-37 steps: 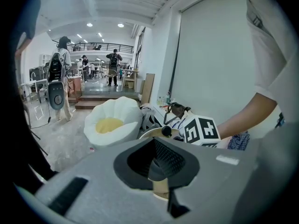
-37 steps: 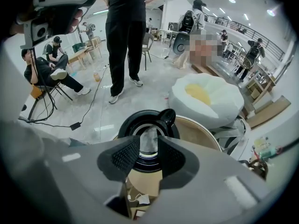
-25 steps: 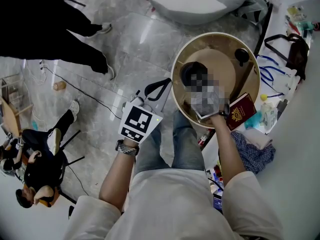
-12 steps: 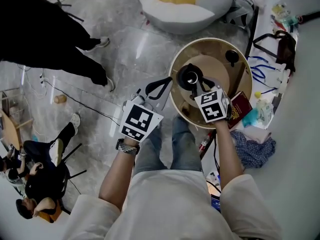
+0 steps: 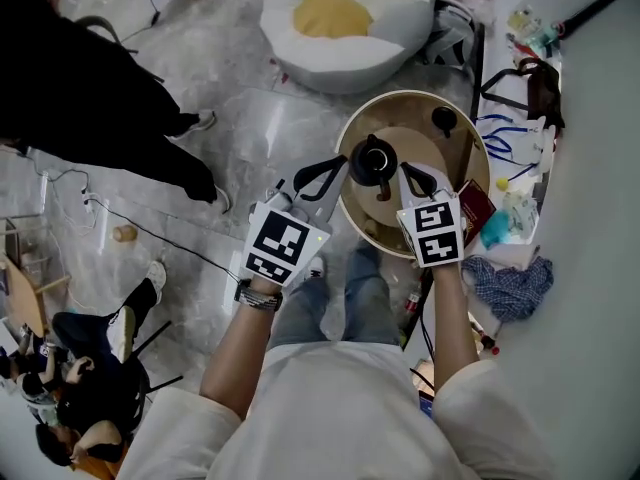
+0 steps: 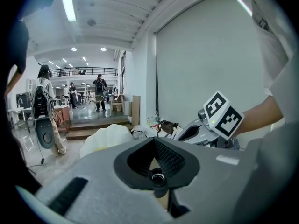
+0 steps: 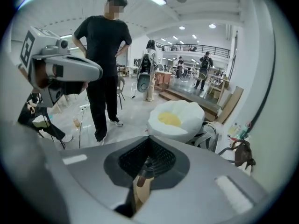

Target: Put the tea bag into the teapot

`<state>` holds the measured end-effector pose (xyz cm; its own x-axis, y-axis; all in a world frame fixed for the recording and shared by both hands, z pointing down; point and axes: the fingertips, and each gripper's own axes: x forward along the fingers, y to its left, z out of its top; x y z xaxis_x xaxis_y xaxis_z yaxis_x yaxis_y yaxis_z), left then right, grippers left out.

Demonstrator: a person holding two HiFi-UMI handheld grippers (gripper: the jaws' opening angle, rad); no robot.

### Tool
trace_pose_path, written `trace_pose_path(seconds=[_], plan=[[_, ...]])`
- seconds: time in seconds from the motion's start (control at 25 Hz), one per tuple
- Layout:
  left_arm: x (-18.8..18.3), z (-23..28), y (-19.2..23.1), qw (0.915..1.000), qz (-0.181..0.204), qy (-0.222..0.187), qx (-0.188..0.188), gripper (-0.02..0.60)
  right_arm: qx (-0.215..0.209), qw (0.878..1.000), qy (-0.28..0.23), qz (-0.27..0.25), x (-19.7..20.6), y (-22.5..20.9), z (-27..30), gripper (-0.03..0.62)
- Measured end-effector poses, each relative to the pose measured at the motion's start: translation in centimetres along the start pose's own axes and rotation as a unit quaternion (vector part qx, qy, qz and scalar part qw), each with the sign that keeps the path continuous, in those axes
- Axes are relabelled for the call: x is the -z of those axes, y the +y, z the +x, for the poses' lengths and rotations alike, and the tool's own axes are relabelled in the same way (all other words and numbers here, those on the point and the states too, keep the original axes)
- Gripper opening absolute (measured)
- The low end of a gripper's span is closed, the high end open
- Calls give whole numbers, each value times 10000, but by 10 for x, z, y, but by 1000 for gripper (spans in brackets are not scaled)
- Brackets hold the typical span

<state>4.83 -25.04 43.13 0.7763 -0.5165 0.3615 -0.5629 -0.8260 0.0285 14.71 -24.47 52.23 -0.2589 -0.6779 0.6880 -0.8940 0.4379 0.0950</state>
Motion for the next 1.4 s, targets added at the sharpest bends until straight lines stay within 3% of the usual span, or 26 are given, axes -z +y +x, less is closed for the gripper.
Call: trace_pose_path(seconds=[0.36,0.76,1.4], plan=[[-34,-42,-27,9983,390,-347,246,3,549,9940,-884,324,-44,10,-90,6],[-81,-103,-63,9917,781,-899,480,3,1076,9799,-1649,317,-80,42,-199,6],[-135,-179,-135,9767,1289,-1609,597,3,1362,9562,-2575,291,-84,93,-335,6]])
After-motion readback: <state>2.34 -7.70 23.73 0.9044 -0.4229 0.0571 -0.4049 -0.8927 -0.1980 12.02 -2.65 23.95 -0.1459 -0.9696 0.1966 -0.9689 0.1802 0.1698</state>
